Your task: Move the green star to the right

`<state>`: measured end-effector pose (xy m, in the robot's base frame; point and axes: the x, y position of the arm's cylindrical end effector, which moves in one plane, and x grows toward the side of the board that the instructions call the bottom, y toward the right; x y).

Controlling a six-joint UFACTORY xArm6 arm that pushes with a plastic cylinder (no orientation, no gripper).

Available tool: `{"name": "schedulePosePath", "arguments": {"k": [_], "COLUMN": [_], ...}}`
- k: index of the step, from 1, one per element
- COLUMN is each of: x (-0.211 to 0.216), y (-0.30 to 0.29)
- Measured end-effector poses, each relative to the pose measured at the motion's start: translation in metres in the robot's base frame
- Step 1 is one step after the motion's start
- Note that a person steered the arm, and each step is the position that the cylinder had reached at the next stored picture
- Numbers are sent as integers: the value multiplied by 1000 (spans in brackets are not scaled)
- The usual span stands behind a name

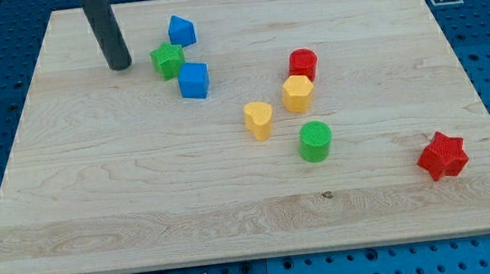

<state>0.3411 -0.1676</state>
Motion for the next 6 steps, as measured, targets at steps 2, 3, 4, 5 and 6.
{"name": "schedulePosePath", "arguments": {"k": [2, 3, 4, 5, 6], "x": [6, 6, -2, -3, -3], "y": [33, 41, 41, 43, 61]}}
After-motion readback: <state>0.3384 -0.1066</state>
